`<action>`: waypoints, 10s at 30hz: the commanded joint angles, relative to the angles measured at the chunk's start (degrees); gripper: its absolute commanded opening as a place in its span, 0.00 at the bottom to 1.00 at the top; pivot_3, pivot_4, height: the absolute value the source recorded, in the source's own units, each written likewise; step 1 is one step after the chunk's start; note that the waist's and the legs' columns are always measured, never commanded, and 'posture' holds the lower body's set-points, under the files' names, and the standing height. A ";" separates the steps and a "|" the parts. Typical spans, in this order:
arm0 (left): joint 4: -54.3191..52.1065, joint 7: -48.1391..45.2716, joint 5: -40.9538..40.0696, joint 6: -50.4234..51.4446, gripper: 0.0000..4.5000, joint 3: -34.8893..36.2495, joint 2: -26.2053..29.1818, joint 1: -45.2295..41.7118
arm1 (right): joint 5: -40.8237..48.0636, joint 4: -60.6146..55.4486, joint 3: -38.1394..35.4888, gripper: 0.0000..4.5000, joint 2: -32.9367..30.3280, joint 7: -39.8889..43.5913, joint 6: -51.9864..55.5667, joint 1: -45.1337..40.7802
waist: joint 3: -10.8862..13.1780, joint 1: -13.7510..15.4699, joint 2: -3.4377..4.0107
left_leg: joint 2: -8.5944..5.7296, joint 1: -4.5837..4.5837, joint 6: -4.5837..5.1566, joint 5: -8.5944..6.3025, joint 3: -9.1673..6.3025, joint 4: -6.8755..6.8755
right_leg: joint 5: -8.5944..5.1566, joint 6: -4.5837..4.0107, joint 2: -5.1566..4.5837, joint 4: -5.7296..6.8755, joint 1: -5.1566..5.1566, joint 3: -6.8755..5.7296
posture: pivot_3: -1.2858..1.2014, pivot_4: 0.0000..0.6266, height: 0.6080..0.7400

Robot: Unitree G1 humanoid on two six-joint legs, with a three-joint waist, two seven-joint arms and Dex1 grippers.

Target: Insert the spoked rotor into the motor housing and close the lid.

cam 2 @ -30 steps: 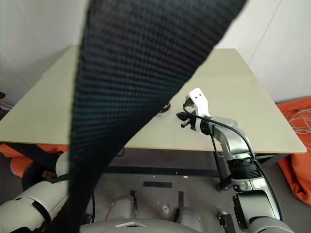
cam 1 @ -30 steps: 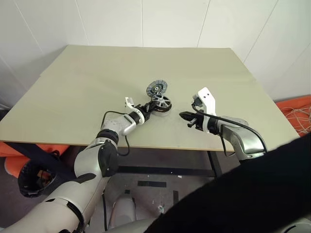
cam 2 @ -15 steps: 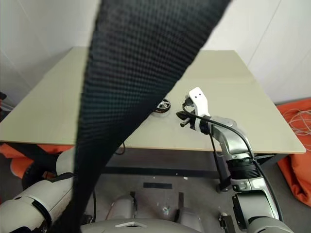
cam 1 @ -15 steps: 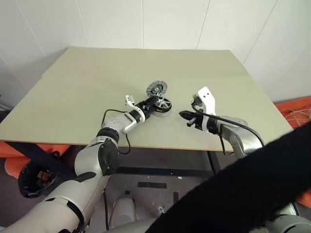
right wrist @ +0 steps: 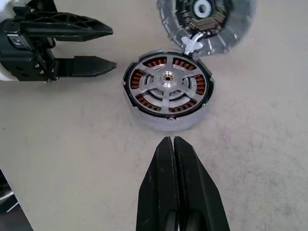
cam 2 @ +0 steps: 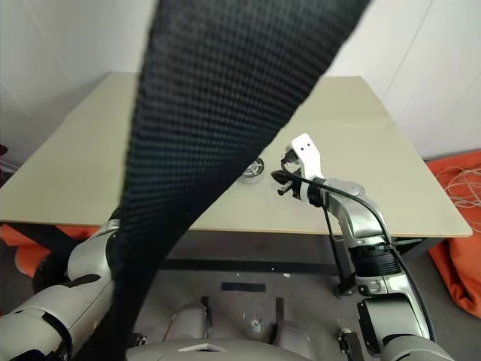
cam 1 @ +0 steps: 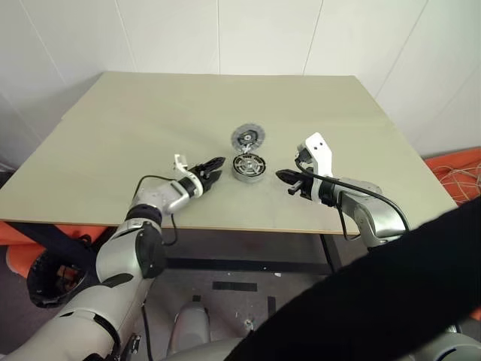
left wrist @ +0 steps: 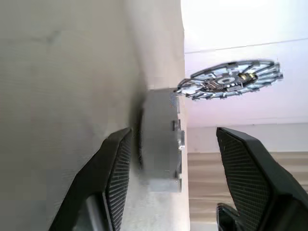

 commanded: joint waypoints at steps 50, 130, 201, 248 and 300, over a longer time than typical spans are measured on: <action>-47.71 1.25 11.62 -13.93 0.66 -20.09 2.82 20.36 | -5.00 31.50 -0.66 0.00 17.25 -8.93 -17.93 -19.98 | 0.00 -1.60 0.00 | 0.15 -0.80 -0.09 0.05 0.02 0.35 | 0.02 0.01 0.09 0.49 -0.82 -0.05 | 0.52 0.00 1.00; -49.73 3.10 11.04 -15.24 0.66 -19.95 3.62 22.59 | -32.00 70.37 18.27 0.50 8.11 20.42 -58.10 -41.07 | 0.00 -3.11 0.00 | 0.21 -1.23 0.60 -0.25 0.00 0.84 | 0.01 -0.10 0.08 0.65 -1.02 -0.13 | 0.52 0.00 1.00; -51.30 4.18 11.13 -15.28 0.66 -20.37 2.23 24.63 | -24.30 39.80 13.43 0.00 7.29 36.86 -35.15 -28.20 | 0.03 -2.83 0.01 | 0.26 -2.13 1.02 -0.21 0.01 1.64 | 0.04 -0.16 0.08 1.26 -1.82 -0.21 | 0.52 0.00 1.00; -54.16 5.00 10.99 -14.00 0.66 -20.50 1.95 26.93 | -7.44 64.50 -8.98 0.08 21.71 -16.82 5.74 -42.22 | 0.18 -1.22 0.24 | -0.40 0.02 0.33 0.11 -0.07 -0.40 | 0.04 -0.07 -0.73 0.92 -0.94 -0.02 | 0.52 0.00 1.00; -50.62 4.36 11.32 -15.01 0.66 -20.23 2.64 24.51 | -16.53 23.70 21.43 0.57 2.80 15.20 -20.77 -25.21 | 0.16 -1.48 0.14 | 0.25 -1.57 -0.23 1.18 0.13 0.37 | 1.02 -0.20 0.04 0.60 -1.47 -0.17 | 0.52 0.00 1.00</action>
